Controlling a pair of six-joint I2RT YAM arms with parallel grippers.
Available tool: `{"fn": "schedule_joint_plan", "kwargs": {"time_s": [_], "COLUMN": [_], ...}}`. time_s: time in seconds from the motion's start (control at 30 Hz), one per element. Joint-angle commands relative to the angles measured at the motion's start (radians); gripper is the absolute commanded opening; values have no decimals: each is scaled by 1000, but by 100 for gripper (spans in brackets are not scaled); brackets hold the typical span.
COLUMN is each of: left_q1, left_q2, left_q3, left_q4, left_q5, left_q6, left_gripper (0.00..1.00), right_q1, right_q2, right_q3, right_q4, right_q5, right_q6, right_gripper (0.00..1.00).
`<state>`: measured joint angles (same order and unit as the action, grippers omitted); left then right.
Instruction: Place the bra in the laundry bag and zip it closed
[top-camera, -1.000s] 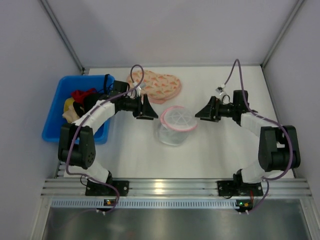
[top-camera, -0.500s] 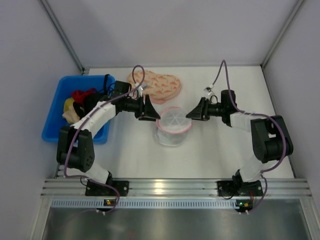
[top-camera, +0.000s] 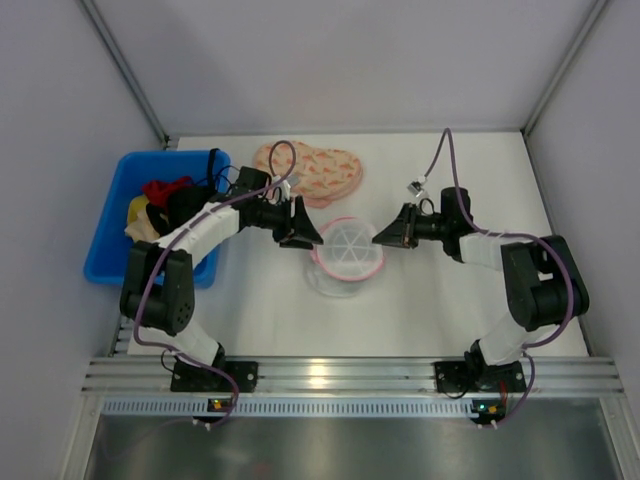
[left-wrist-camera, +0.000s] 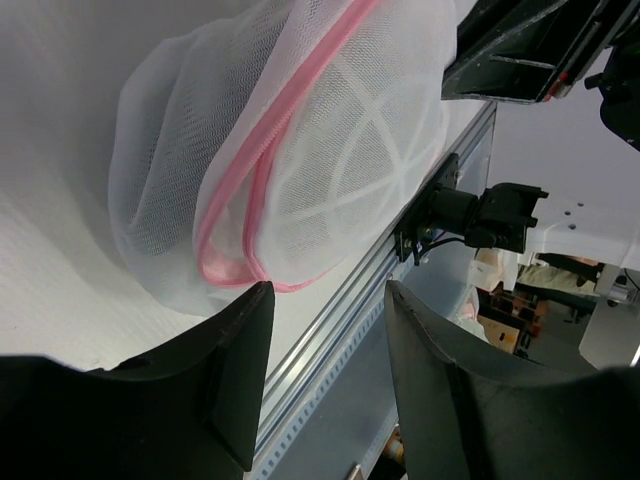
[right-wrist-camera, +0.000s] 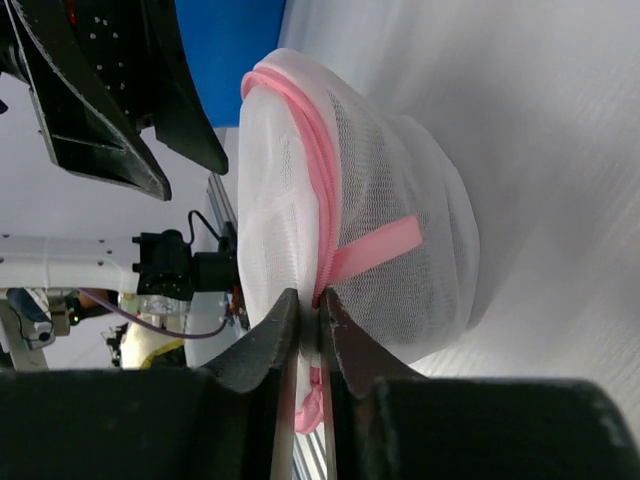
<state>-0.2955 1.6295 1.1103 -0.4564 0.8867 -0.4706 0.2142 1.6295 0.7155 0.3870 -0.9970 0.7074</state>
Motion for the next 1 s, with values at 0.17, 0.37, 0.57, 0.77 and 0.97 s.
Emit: {"fn": "schedule_joint_plan", "kwargs": {"time_s": [0.17,0.37,0.57,0.77,0.97], "left_q1": [-5,-31,-40,-42,-40], "left_q2": [27,55,96,105,78], "left_q3": [0,-17,-12,-36,-24], "left_q4": [16,19,65,231,262], "left_q5": [-45,-60,-55,27,81], "left_q6": [-7,18,1,-103,-95], "left_gripper": [54,53,53,40,6], "right_q1": [10,11,11,16,40], "right_q2": [-25,12,24,23,6], "right_q3": [-17,-40,-57,-76,-68], "right_q4": [145,272,374,371,265], "right_q5": [-26,-55,-69,-71,-58], "right_q6": [58,182,274,285,193], "right_gripper": [0,0,0,0,21]}}
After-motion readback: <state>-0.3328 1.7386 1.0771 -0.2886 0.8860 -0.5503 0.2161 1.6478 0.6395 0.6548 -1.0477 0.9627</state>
